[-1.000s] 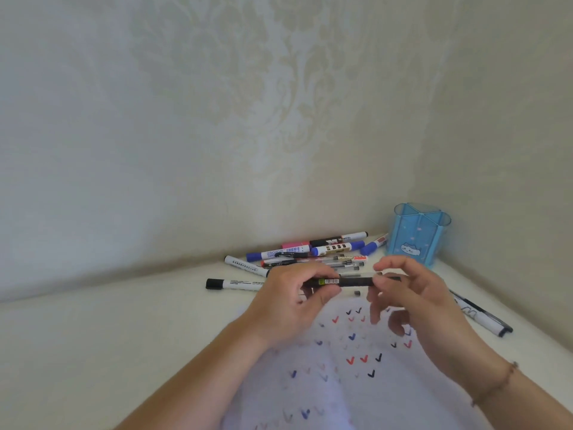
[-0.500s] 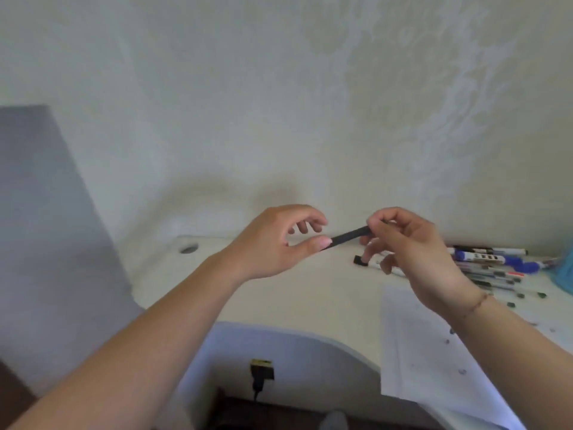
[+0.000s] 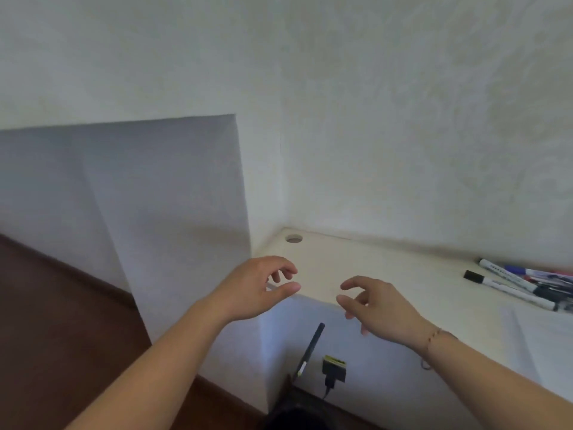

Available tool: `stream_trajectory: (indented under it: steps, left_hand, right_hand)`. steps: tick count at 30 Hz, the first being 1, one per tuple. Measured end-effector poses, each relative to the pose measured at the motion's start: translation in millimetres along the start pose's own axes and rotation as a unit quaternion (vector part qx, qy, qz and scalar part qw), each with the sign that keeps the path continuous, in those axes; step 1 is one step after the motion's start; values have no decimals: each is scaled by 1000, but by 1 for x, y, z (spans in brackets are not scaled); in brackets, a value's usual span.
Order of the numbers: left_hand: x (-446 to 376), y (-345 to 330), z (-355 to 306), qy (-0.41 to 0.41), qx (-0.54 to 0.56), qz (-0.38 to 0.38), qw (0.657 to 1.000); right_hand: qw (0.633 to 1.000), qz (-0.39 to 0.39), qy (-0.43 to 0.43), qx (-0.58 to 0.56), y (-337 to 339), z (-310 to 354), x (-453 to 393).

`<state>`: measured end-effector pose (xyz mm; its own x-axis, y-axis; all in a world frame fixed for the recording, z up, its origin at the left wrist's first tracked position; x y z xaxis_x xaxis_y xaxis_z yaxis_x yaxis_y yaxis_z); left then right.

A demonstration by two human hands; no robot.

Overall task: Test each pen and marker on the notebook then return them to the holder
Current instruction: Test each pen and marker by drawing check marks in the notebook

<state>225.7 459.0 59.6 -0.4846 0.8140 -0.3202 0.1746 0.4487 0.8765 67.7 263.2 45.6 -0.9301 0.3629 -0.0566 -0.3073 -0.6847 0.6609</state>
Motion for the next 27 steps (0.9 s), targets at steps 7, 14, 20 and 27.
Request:
stream_trajectory:
  steps: [7, 14, 20, 27]
  left_hand:
    - [-25, -10, -21, -30, 18, 5, 999]
    - [-102, -45, -132, -137, 147, -55, 978]
    - [-177, -120, -257, -254, 106, -5, 962]
    - [-234, -229, -270, -226, -184, 67, 954]
  right_hand:
    - [998, -62, -12, -15, 34, -16, 5]
    - [943, -283, 17, -175, 153, -35, 52]
    - [912, -381, -120, -94, 238, -132, 124]
    - [914, -351, -203, 7, 250, -199, 164]
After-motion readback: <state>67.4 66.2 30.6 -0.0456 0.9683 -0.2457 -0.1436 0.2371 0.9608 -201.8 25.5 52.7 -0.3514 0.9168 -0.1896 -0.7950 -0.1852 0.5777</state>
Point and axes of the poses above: each hand's wrist, its own x-axis away from the middle knuckle, its own y-axis out of the back of the hand, z = x × y, the point moved 1 cm from there along -x, towards the middle knuckle, and after that the axes turned 7 degrees about -x, right-handed, at the moved point
